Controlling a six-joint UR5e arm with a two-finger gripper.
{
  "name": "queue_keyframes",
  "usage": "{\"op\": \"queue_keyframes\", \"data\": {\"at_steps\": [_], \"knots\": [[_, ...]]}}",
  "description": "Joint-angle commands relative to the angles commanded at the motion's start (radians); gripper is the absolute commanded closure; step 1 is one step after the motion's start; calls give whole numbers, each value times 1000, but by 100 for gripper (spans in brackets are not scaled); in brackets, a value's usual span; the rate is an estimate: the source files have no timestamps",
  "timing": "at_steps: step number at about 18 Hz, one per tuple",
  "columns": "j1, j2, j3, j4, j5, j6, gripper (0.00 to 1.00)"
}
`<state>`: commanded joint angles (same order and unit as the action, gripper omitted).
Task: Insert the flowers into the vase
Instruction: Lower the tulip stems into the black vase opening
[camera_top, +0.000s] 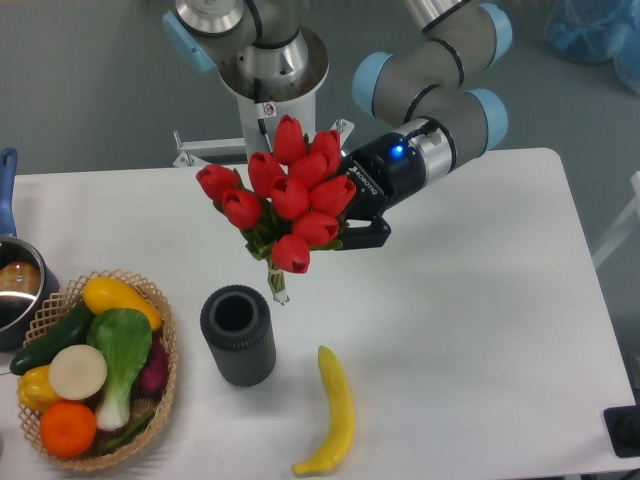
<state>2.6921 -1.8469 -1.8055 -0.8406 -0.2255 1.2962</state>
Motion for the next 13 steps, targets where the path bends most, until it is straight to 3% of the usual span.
{"op": "queue_keyframes", "data": {"at_steps": [13], "knots": [[-61, -29, 28, -3, -8, -2, 63]]}}
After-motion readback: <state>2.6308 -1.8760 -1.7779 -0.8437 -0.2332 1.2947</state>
